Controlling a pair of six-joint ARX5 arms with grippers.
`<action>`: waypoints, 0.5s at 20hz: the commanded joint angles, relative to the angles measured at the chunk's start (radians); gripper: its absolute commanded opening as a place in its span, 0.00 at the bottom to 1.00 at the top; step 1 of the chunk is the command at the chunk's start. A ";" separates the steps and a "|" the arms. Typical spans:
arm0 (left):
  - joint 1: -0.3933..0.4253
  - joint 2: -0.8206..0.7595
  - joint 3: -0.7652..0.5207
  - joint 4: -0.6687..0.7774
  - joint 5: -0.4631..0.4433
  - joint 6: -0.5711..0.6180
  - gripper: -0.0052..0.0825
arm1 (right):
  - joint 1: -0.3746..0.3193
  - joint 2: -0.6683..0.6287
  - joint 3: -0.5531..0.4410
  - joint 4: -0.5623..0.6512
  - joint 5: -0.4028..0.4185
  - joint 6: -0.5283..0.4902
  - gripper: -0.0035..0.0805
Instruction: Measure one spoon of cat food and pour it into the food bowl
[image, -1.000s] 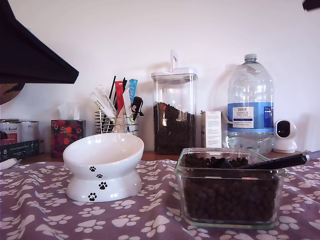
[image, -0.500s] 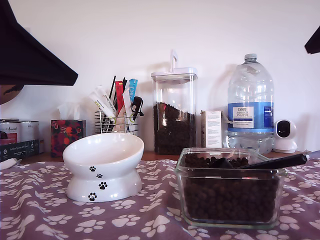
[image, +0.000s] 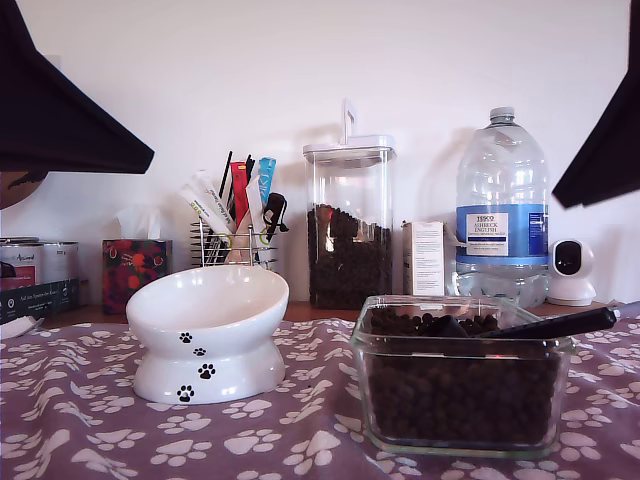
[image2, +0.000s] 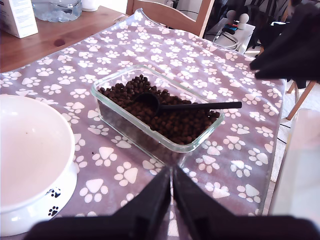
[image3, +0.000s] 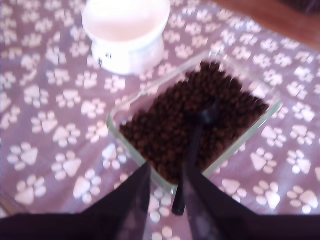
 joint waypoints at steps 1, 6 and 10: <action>-0.002 0.004 -0.002 0.010 0.000 0.005 0.04 | 0.002 0.050 -0.021 0.010 0.001 0.004 0.37; -0.002 0.004 -0.002 0.009 0.000 0.004 0.04 | 0.002 0.162 -0.021 0.061 0.042 0.004 0.41; -0.002 0.004 -0.002 0.009 0.000 0.004 0.04 | -0.023 0.218 -0.022 0.105 0.106 -0.003 0.41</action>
